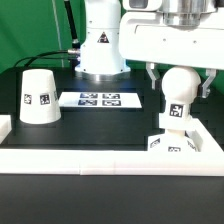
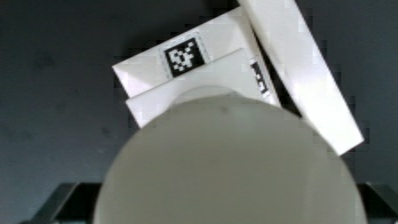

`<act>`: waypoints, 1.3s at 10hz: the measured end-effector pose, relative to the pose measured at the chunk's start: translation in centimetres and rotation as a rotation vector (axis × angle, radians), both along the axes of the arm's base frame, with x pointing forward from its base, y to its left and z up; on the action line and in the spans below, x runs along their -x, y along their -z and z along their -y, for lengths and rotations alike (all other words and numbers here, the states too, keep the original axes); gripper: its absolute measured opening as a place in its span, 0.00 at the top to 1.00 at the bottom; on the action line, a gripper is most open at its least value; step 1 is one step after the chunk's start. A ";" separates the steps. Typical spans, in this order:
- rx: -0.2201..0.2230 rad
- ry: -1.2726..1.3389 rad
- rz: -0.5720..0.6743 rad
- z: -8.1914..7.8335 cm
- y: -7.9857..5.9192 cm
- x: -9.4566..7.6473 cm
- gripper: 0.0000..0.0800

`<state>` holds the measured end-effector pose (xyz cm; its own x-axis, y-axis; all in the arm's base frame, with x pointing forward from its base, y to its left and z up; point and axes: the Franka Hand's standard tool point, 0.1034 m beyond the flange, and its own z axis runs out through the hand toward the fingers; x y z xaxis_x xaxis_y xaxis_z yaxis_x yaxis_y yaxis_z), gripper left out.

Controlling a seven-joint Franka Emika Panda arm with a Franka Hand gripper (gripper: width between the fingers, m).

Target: Assemble lamp

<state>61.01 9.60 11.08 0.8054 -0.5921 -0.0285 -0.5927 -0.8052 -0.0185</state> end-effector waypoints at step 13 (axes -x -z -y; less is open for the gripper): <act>-0.006 -0.274 0.006 1.8 -4.1 2.7 0.13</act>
Offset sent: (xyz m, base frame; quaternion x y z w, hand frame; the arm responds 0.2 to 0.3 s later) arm -0.0146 0.0014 0.0056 -0.0005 -0.0120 -0.0092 0.9999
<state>58.27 7.77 15.16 0.9358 -0.3515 -0.0263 -0.3521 -0.9356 -0.0261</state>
